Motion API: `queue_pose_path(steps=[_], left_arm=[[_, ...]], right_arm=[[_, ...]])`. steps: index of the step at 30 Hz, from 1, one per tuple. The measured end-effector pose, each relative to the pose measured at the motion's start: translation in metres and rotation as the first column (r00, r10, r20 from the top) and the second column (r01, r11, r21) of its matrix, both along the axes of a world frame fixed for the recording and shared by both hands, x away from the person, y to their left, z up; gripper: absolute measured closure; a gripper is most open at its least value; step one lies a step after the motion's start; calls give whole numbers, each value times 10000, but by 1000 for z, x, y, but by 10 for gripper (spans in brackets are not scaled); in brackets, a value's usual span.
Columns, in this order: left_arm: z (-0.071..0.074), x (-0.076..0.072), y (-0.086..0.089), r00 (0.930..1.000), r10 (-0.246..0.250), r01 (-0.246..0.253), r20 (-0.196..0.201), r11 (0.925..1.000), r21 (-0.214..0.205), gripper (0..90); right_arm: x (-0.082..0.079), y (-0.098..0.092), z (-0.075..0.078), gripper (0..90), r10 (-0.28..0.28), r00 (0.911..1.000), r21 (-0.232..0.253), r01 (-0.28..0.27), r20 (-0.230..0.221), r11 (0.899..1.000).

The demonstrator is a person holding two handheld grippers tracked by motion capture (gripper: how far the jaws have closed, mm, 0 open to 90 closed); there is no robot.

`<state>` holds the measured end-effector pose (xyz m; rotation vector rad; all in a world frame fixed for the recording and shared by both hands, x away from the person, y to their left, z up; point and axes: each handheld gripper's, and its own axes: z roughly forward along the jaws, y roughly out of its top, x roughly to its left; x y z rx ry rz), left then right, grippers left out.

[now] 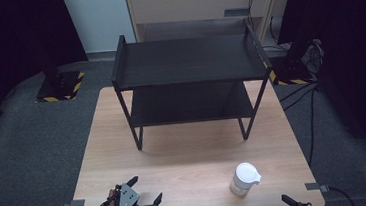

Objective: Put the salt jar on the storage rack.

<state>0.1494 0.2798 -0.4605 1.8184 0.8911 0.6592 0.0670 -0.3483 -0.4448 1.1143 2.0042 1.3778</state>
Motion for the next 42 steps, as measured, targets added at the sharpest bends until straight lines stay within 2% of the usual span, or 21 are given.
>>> queue_pose_path(steps=[15,25,37,42], left_arm=[[0,0,1,10000,77,-77,21,10000,-46,15],[0,-1,1,10000,81,-81,27,10000,-51,15],[1,-1,1,10000,64,-63,25,9999,-100,15],[1,-1,1,10000,37,-37,19,9999,-137,15]], right_arm=[[-2,0,0,21,-95,9999,103,94,52,9999],[-4,2,6,21,96,9996,-199,-91,273,9998],[13,13,8,16,230,9996,-400,-223,162,9990],[31,17,7,15,192,9998,-522,-195,-65,9984]])
